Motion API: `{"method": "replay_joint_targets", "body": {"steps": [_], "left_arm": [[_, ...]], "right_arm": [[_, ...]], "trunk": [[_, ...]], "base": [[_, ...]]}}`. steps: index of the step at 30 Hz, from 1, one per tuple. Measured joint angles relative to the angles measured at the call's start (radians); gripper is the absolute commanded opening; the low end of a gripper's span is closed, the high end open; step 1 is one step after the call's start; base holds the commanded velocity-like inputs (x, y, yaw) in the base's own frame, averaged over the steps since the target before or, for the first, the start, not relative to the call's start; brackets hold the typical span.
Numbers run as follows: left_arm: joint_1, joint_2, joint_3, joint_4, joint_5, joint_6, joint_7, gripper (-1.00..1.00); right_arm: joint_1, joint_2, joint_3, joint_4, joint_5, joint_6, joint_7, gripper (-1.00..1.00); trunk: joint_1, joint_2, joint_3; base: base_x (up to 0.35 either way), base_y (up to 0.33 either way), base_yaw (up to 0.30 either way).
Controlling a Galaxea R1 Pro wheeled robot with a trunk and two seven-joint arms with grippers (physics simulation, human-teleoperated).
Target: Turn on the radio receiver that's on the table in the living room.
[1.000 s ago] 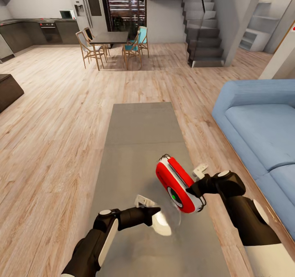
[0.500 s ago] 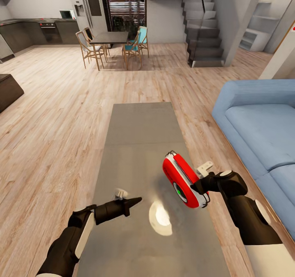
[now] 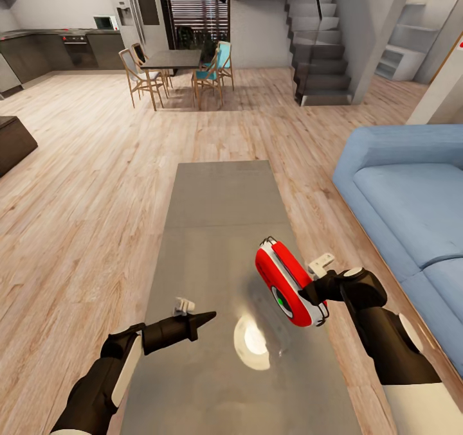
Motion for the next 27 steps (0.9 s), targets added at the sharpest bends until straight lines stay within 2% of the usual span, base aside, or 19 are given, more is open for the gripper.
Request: {"method": "replay_joint_targets", "body": {"steps": [8,13,15,17,22,27], "left_arm": [[0.0,-0.003,-0.001,0.006,-0.004,0.001,0.009,-1.0],[0.0,-0.004,-0.002,0.008,-0.004,0.003,0.11,-1.0],[0.0,-0.005,-0.012,0.008,-0.002,0.004,0.17,-1.0],[0.0,-0.004,-0.028,0.008,0.0,0.003,0.192,-1.0],[0.0,0.0,-0.053,0.007,0.006,0.0,0.207,-1.0],[0.0,0.004,-0.056,0.007,0.009,0.0,0.206,-1.0]], "right_arm": [[0.0,0.001,0.002,0.001,-0.005,-0.007,0.0,-1.0],[0.027,0.002,0.011,-0.001,-0.007,-0.01,-0.002,-1.0],[0.065,0.012,0.015,-0.002,-0.005,-0.022,-0.017,-1.0],[0.097,0.026,0.016,-0.004,-0.008,-0.049,-0.038,-1.0],[0.151,0.043,0.016,-0.003,-0.011,-0.115,-0.076,-1.0],[0.162,0.046,0.016,-0.002,-0.015,-0.131,-0.079,-1.0]], "trunk": [[0.0,0.0,0.0],[0.0,0.0,0.0],[0.0,0.0,0.0],[0.0,0.0,0.0],[0.0,0.0,0.0],[0.0,0.0,0.0]], "base": [[0.0,0.0,0.0],[0.0,0.0,0.0],[0.0,0.0,0.0],[0.0,0.0,0.0],[0.0,0.0,0.0],[0.0,0.0,0.0]]}}
